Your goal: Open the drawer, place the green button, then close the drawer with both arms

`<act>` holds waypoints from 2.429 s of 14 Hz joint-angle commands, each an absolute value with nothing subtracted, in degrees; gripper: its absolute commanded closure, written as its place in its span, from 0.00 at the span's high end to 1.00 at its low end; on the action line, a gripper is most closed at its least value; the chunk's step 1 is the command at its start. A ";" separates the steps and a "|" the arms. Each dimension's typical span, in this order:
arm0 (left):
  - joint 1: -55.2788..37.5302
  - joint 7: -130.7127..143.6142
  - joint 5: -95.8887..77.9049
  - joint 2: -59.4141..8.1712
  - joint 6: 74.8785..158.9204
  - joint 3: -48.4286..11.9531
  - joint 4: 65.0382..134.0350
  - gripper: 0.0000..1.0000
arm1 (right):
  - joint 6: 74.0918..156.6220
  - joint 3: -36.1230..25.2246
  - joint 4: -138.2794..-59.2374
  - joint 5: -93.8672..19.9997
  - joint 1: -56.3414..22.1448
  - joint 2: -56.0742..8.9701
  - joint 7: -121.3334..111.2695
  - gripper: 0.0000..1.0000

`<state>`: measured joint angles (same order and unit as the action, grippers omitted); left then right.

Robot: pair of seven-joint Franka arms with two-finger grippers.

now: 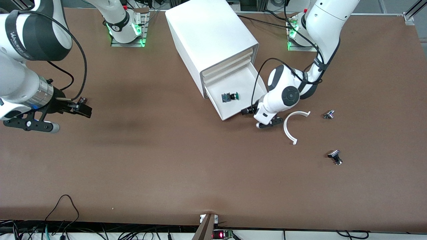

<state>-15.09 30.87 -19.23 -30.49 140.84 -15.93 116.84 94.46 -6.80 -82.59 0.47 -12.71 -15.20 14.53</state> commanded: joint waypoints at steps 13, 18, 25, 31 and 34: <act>-14.94 29.71 -29.00 -26.98 128.50 -24.43 120.67 1.00 | 92.20 0.89 -86.84 1.05 -1.41 -11.60 2.04 1.00; -14.42 29.62 -28.92 -26.89 129.20 -24.35 120.15 1.00 | 92.63 -0.26 -86.75 0.35 0.26 -12.48 1.32 1.00; -3.71 11.10 -23.47 -17.33 129.91 -21.90 117.87 1.00 | 90.27 -0.09 -86.48 3.25 -0.97 -11.25 2.37 1.00; -3.08 9.05 -14.45 -10.30 122.96 -14.86 111.45 1.00 | 93.51 -1.75 -87.63 2.90 -0.70 -8.70 -0.59 1.00; -3.08 9.05 -3.73 -3.98 120.25 -14.24 111.53 1.00 | 92.99 -3.16 -87.80 0.72 -0.70 -8.70 -5.73 1.00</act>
